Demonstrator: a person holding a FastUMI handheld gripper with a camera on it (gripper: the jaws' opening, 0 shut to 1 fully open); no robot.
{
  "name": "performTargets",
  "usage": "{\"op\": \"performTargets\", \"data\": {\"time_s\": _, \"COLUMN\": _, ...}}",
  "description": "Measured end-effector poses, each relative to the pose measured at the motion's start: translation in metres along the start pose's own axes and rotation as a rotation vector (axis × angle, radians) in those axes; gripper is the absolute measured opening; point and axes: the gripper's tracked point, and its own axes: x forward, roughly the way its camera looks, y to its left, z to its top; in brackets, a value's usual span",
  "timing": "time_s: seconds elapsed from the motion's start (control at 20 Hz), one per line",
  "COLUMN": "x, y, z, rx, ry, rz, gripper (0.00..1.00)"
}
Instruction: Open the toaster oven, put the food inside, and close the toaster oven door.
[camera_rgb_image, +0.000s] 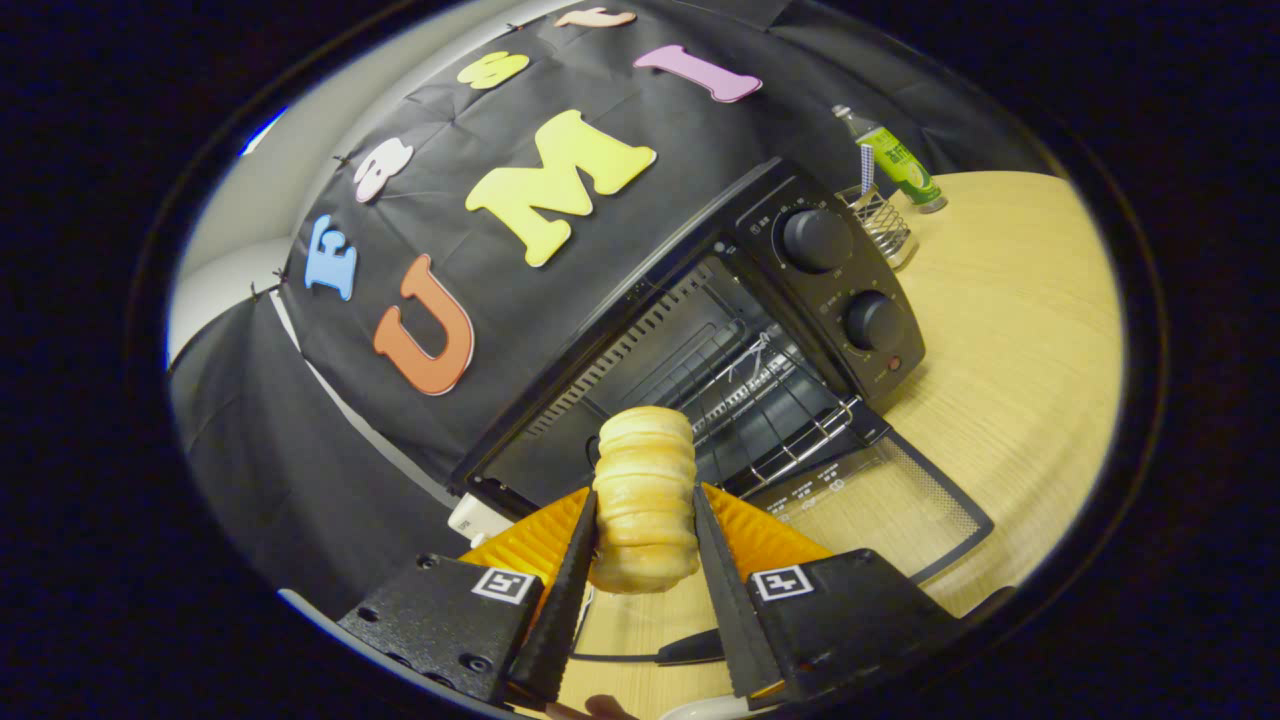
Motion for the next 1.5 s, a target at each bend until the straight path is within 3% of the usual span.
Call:
{"op": "performTargets", "data": {"time_s": 0.4, "x": 0.052, "y": -0.005, "z": 0.021, "rx": -0.035, "ry": -0.033, "rz": 0.010, "gripper": 0.65}}
{"op": "performTargets", "data": {"time_s": 0.6, "x": 0.073, "y": 0.007, "z": 0.024, "rx": -0.022, "ry": 0.029, "rz": 0.069, "gripper": 0.66}}
{"op": "performTargets", "data": {"time_s": 0.8, "x": 0.080, "y": -0.010, "z": 0.053, "rx": -0.048, "ry": -0.048, "rz": 0.010, "gripper": 0.66}}
{"op": "performTargets", "data": {"time_s": 0.95, "x": 0.087, "y": -0.015, "z": 0.055, "rx": -0.074, "ry": -0.020, "rz": 0.005, "gripper": 0.67}}
{"op": "performTargets", "data": {"time_s": 1.2, "x": 0.078, "y": -0.010, "z": 0.049, "rx": -0.061, "ry": 0.001, "rz": 0.010, "gripper": 0.87}}
{"op": "performTargets", "data": {"time_s": 1.35, "x": 0.061, "y": -0.010, "z": 0.043, "rx": -0.038, "ry": 0.032, "rz": -0.003, "gripper": 0.91}}
{"op": "performTargets", "data": {"time_s": 1.5, "x": 0.039, "y": -0.012, "z": 0.045, "rx": -0.094, "ry": 0.010, "rz": -0.022, "gripper": 0.92}}
